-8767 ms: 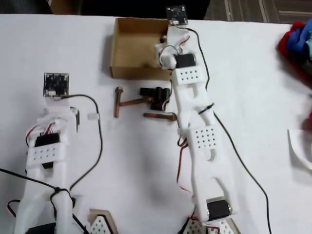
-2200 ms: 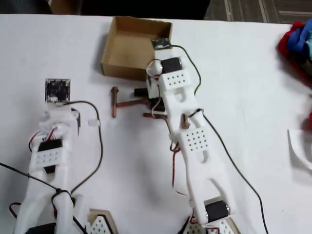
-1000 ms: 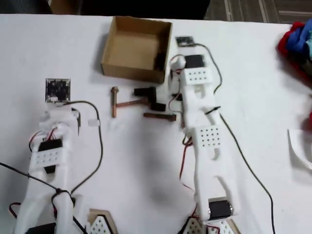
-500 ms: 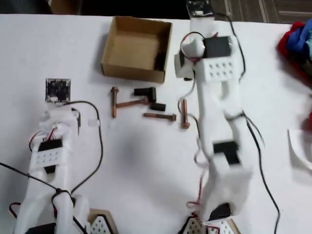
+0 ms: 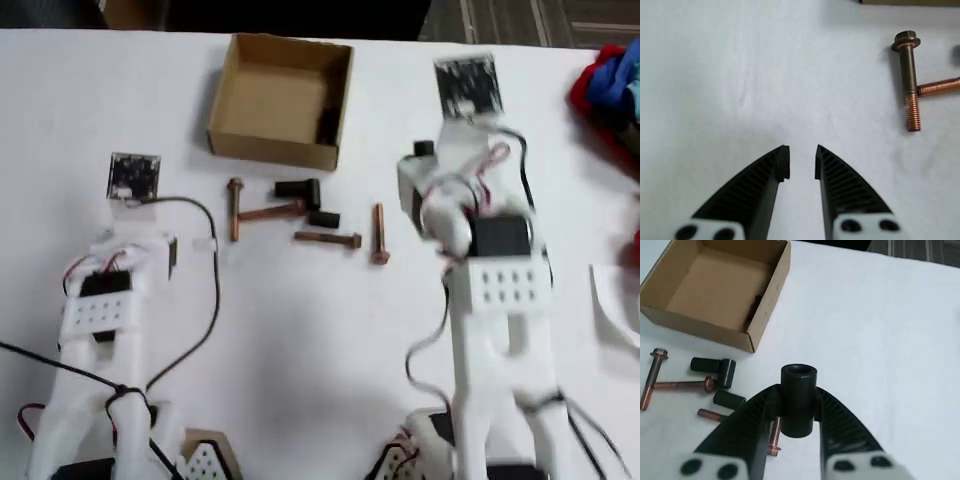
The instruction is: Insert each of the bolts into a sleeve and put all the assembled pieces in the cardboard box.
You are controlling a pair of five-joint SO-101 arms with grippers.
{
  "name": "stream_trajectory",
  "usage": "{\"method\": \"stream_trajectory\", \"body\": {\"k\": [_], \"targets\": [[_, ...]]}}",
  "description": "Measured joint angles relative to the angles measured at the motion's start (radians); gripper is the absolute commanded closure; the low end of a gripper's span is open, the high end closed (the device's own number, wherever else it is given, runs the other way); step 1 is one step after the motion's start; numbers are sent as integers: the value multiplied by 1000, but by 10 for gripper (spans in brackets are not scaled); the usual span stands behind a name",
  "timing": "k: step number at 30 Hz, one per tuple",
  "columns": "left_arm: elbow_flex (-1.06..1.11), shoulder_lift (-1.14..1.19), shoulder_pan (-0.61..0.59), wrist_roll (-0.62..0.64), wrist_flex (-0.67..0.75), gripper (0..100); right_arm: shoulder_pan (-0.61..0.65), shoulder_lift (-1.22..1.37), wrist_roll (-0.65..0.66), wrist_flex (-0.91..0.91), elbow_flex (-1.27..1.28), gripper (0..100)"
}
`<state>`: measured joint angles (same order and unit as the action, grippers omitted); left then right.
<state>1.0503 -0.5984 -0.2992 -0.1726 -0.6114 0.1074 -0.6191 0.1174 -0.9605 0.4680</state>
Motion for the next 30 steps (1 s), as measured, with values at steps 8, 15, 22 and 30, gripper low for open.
{"method": "stream_trajectory", "body": {"k": [8, 15, 22, 30], "targets": [[-344, 78, 236, -38, -446, 894, -31, -388, 0, 325, 347, 977], [-586, 445, 402, -259, -552, 894, -41, -546, 0, 474, 450, 977], [-881, 798, 471, -384, -609, 892, -210, -531, 0, 623, 453, 977], [-1243, 1102, 589, -384, -726, 893, -347, -370, -44, 692, 423, 977]]}}
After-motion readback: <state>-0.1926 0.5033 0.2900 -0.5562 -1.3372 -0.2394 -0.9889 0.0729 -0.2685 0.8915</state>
